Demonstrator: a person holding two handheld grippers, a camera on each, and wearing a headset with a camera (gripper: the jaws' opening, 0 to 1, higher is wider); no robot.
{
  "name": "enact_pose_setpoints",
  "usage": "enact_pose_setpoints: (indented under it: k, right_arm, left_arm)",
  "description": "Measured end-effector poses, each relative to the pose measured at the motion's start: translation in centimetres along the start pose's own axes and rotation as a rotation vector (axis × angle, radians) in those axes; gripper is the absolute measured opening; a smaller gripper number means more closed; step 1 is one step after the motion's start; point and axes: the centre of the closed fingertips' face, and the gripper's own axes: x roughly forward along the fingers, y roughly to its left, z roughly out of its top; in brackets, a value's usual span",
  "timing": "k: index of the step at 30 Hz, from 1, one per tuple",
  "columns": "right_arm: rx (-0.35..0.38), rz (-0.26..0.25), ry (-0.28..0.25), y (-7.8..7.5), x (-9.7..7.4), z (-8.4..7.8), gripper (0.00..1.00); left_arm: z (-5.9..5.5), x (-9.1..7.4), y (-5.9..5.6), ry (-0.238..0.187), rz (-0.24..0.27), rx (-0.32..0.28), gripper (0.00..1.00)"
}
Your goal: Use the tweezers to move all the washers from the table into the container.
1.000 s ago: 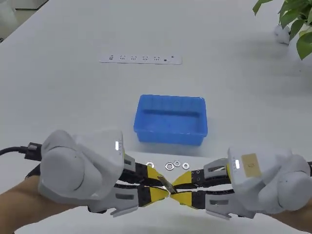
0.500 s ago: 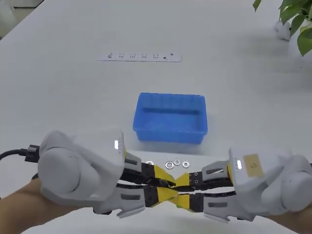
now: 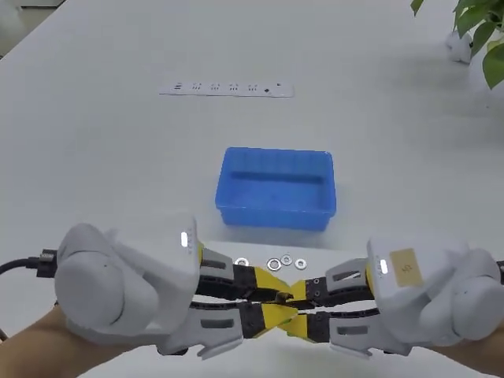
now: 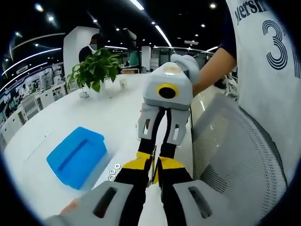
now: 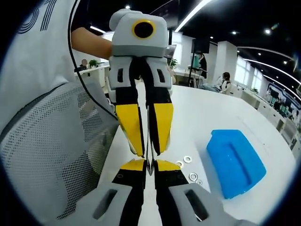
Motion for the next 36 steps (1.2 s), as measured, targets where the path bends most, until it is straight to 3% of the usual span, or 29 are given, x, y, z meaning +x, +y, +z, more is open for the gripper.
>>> enact_pose_setpoints:
  k: [2, 6, 13, 17, 25, 27, 28, 33, 36]
  right_arm:
    - [0.015, -0.005, -0.01, -0.2, -0.1, 0.1, 0.07]
    - [0.013, 0.007, -0.013, 0.0, -0.2, 0.1, 0.07]
    - [0.016, 0.021, -0.003, 0.3, -0.1, -0.1, 0.07]
    - [0.019, 0.02, 0.002, 0.2, -0.2, -0.2, 0.07]
    - [0.009, 0.012, 0.02, 0.3, 0.0, -0.4, 0.08]
    - [-0.032, -0.007, 0.038, 0.1, 0.1, -0.4, 0.09]
    - [-0.081, -0.016, 0.073, 0.0, 0.2, -0.7, 0.09]
    - [-0.128, -0.006, 0.109, 0.0, 1.0, -0.5, 0.1]
    - [-0.132, -0.015, 0.113, -0.5, 1.1, -0.3, 0.1]
  left_arm:
    - [-0.3, -0.2, 0.0, 0.004, 0.013, 0.002, 0.18]
    - [-0.1, -0.6, -0.1, -0.027, 0.021, -0.011, 0.13]
    - [0.4, -0.6, -0.2, -0.018, -0.005, 0.024, 0.08]
    - [1.0, -0.9, -0.2, -0.035, -0.013, 0.022, 0.08]
    - [0.6, -0.7, -0.3, -0.042, -0.018, 0.039, 0.07]
    - [0.5, -0.8, -0.3, -0.04, -0.016, 0.038, 0.07]
    - [0.3, -0.9, -0.2, -0.036, -0.014, 0.038, 0.07]
    - [-0.2, -1.1, -0.3, -0.023, -0.011, 0.056, 0.07]
    - [-0.2, -1.5, 0.2, -0.03, 0.006, 0.048, 0.07]
